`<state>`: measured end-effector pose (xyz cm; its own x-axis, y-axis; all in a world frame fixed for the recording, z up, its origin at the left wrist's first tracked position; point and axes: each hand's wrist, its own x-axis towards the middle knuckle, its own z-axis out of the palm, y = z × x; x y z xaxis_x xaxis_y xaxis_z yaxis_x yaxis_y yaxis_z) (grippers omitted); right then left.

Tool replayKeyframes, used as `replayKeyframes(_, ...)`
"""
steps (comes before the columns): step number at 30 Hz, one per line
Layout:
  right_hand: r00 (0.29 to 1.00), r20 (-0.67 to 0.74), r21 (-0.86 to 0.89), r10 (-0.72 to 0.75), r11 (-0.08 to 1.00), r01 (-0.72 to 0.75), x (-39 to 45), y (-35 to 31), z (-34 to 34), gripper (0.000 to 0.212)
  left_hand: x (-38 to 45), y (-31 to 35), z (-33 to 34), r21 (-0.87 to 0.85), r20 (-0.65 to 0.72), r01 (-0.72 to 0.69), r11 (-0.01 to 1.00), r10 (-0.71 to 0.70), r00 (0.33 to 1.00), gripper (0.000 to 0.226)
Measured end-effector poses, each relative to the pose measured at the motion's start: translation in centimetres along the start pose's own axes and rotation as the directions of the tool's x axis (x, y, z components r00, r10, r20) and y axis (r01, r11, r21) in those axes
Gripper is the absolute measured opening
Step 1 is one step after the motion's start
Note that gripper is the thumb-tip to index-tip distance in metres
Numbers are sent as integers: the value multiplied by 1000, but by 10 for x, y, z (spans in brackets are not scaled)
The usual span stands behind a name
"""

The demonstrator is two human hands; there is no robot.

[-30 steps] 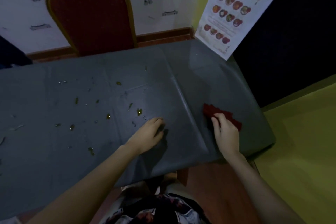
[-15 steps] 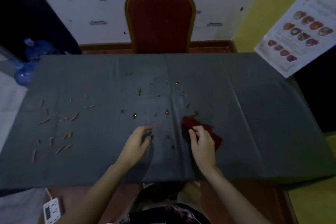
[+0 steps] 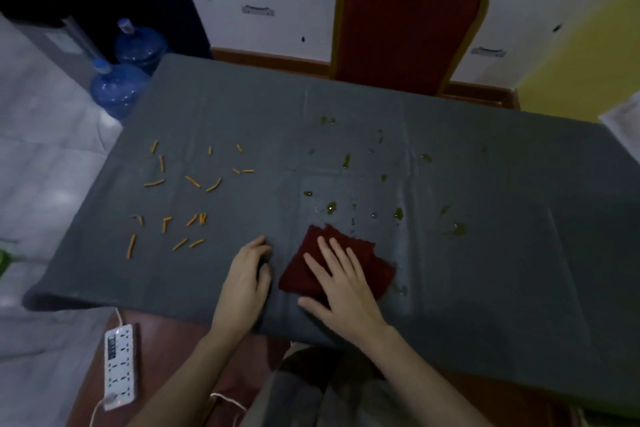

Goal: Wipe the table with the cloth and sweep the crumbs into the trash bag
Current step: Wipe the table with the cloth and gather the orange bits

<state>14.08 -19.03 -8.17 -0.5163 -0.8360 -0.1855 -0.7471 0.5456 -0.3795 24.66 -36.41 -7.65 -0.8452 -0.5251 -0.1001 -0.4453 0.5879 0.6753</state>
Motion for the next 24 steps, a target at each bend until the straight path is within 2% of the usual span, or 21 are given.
replayKeyframes(2, 1000, -14, -82, 20, 996, -21, 3, -2, 11, 77, 5, -4, 2, 80, 30, -44, 996, 42, 999, 30)
replayKeyframes(5, 998, -54, -211, 9, 977, -20, 10, -1, 18, 69, 12, -7, 8, 180, 32, -113, 977, 109, 994, 35)
replayKeyframes(8, 978, -117, -253, -173, 957, 139, 12, 16, 15, 56, 13, -11, 15, 278, 60, -146, 950, 135, 989, 40)
replayKeyframes(11, 902, -146, -221, -405, 902, 370, 4, 51, 9, 42, 13, -13, 19, 311, 70, -152, 938, 137, 988, 44)
replayKeyframes(14, 891, -71, -233, -448, 876, 422, -19, 85, -5, 52, 12, -11, 17, 323, 83, -153, 934, 133, 988, 46)
replayKeyframes(17, 939, -144, -247, -314, 930, 273, -50, 119, -19, 48, 12, -10, 17, 326, 81, -148, 934, 129, 988, 47)
replayKeyframes(20, 965, -262, -214, -23, 976, -35, -83, 145, -30, 56, 12, -8, 19, 343, 65, -153, 927, 139, 988, 47)
replayKeyframes(22, 908, -358, -73, 217, 963, -259, -94, 136, -23, 56, 13, -10, 19, 352, 64, -149, 924, 135, 989, 46)
replayKeyframes(24, 798, -434, 91, 418, 902, -423, -86, 105, -7, 50, 13, -11, 19, 355, 63, -151, 922, 138, 988, 45)
